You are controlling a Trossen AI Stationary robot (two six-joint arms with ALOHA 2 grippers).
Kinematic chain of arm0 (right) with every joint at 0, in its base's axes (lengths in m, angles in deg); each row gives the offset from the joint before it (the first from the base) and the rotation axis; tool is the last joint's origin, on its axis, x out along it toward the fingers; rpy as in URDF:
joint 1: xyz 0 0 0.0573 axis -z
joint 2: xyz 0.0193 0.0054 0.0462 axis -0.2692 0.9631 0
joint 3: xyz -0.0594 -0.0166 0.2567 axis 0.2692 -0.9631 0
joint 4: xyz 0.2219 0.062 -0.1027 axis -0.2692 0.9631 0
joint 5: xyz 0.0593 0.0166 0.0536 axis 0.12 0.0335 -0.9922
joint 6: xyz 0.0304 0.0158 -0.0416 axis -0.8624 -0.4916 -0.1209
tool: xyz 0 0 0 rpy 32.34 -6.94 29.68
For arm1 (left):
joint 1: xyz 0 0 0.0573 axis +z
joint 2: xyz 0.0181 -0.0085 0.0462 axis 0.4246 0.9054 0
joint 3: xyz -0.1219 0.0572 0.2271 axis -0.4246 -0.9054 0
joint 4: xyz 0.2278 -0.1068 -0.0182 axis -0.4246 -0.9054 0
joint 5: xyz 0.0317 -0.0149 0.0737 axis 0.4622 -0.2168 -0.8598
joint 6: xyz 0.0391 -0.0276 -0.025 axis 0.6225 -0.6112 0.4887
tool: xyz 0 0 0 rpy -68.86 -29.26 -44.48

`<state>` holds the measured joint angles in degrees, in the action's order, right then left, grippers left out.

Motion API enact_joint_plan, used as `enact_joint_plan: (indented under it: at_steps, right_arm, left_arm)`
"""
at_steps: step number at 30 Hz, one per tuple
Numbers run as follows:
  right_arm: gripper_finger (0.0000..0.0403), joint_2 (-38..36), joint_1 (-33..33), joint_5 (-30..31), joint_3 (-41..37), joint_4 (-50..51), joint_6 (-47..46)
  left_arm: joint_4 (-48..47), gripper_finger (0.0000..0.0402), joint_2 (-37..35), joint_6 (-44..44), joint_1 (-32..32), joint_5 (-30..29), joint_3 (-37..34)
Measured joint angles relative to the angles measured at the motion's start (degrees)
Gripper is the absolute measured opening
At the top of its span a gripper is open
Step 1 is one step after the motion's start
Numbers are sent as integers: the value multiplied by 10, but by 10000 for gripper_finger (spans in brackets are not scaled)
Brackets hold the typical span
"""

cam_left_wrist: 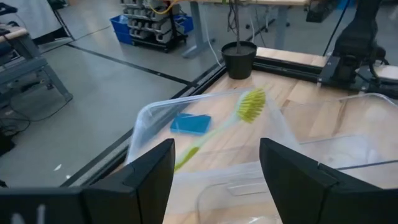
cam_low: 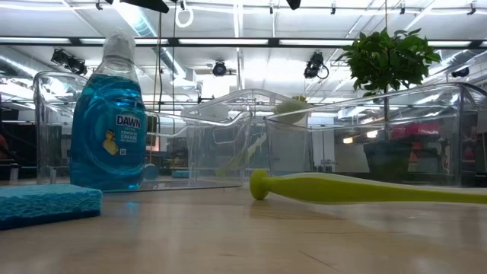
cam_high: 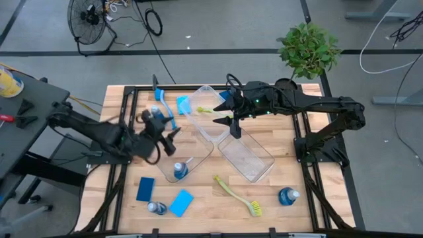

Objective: Pick & Place Kitchen Sink Supplies
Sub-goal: Put the blue dishwashing liquid into the left transparent bin

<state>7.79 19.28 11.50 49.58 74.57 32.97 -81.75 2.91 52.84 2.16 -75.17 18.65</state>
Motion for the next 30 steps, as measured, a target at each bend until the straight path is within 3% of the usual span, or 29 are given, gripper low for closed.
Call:
enact_joint_plan:
  at_steps: [4,12,21,30]
  right_arm:
    - [208,0,0,0,0,0,-15]
    - [208,0,0,0,0,0,-33]
    - [208,0,0,0,0,0,-47]
    - [208,0,0,0,0,-1,-49]
  left_arm:
    - [-29,238,-45,41,56,50,0]
    - [-138,238,-101,41,174,184,0]
    - [-199,238,-103,26,300,228,0]
    - [-203,238,-101,55,444,326,0]
